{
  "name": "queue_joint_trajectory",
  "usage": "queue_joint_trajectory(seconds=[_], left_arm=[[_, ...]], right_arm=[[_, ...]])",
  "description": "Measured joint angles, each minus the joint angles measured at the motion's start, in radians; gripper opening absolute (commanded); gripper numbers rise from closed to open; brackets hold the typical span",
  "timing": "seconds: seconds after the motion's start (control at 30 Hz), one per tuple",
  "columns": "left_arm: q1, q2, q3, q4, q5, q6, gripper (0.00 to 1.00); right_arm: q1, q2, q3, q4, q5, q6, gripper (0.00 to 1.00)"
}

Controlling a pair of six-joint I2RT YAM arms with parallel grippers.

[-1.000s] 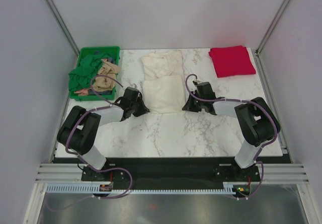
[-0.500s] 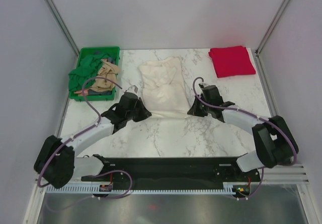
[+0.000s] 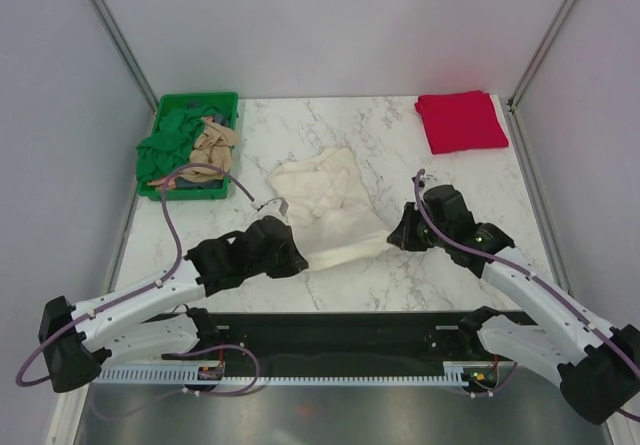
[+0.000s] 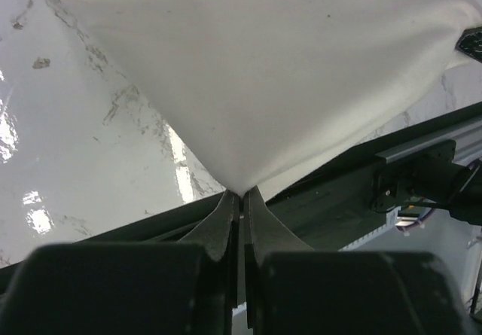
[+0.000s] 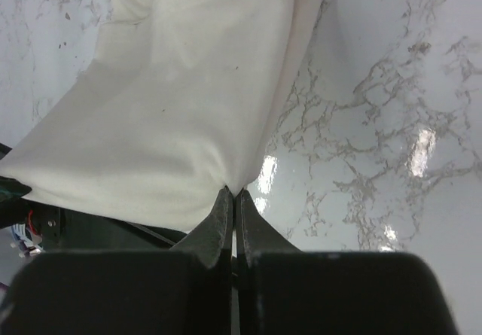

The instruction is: Fold and stack the t-shirts

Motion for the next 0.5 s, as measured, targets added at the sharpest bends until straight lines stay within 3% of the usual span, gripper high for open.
queue_joint_trajectory(seconds=[0.23,0.5], left_arm=[[-0.048,-0.021,0.122,-0.107,-0.011,-0.03,0.02],[-0.021,0.016,0.288,-0.19,-0.088,-0.024,0.02]], right_arm=[[0.023,-0.084,0.108,-0.182,0.063,0.005,0.0],[0.026,0.069,0.291,-0.185,0.158,-0.031,0.0]])
